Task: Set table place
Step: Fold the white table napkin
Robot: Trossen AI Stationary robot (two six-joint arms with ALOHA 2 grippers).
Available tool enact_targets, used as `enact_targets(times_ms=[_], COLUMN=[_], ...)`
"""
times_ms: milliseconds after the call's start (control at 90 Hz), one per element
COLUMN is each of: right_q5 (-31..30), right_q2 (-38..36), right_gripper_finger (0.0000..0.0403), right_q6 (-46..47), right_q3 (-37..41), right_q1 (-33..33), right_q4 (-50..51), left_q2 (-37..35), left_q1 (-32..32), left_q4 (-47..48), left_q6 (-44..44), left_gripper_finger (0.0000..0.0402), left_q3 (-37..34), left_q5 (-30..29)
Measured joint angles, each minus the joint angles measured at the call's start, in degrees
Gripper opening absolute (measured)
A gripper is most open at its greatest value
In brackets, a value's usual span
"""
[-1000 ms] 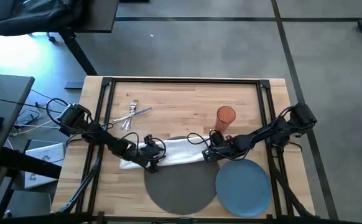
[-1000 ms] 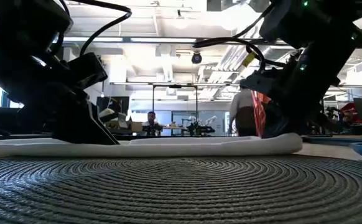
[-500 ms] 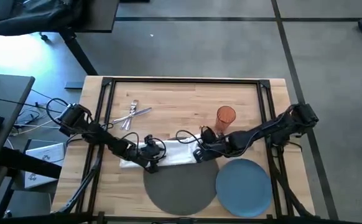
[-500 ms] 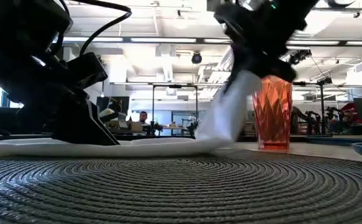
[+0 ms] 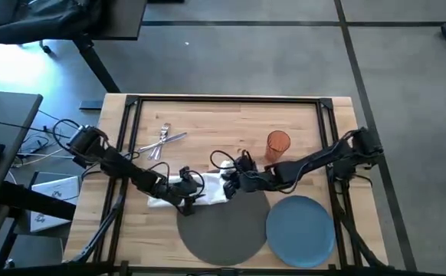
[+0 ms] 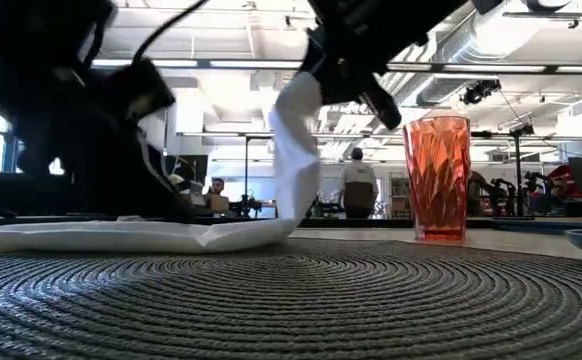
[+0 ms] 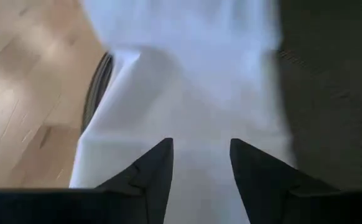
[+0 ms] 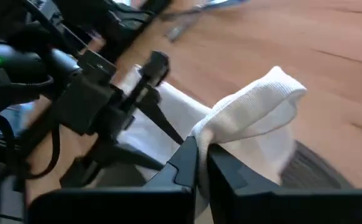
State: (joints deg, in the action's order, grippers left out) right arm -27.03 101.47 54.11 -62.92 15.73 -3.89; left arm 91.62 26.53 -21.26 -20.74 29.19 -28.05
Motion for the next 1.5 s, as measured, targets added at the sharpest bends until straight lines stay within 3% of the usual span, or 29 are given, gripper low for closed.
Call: enact_targets(times_ms=[200,333,456,656,911,1178,1356,1500], right_q5=[0.2,0.2,0.7,4.0,7.2,7.5,8.5,8.1], right_q2=[2.8,5.2,7.9,15.7,27.5,38.7,43.9,46.0], right_gripper_finger=[0.0000,0.0000,0.0000,0.0000,0.0000,0.0000,0.0000,0.0000], right_q6=[-0.2,-0.2,-0.3,-2.9,-5.6,-5.0,-4.5,-3.6], right_q3=[0.0,0.0,-0.6,-10.0,-28.0,-43.3,-50.8,-52.5], right_q1=[0.0,-0.2,-0.7,-1.8,-3.1,-3.5,-3.5,-3.5], right_q4=[-9.5,-16.1,-23.0,-23.6,-16.3,-13.3,-13.1,-12.1], left_q2=[-14.1,-21.8,-25.0,-27.9,-31.6,-36.3,-38.1,-38.3], left_q1=[4.3,9.2,15.0,22.6,28.3,30.7,31.0,31.0], left_q4=[22.2,39.2,48.9,55.0,63.4,75.3,76.4,76.5], left_q6=[-4.9,-14.0,-22.9,-31.4,-38.0,-40.2,-39.2,-39.2], left_gripper_finger=[0.0146,0.0146,0.0146,0.0146,0.0146,0.0146,0.0146,0.0146], left_q3=[2.9,2.8,0.7,0.4,1.3,6.0,6.5,6.5], left_q5=[0.8,0.6,0.5,-0.1,0.6,0.3,0.4,0.4])
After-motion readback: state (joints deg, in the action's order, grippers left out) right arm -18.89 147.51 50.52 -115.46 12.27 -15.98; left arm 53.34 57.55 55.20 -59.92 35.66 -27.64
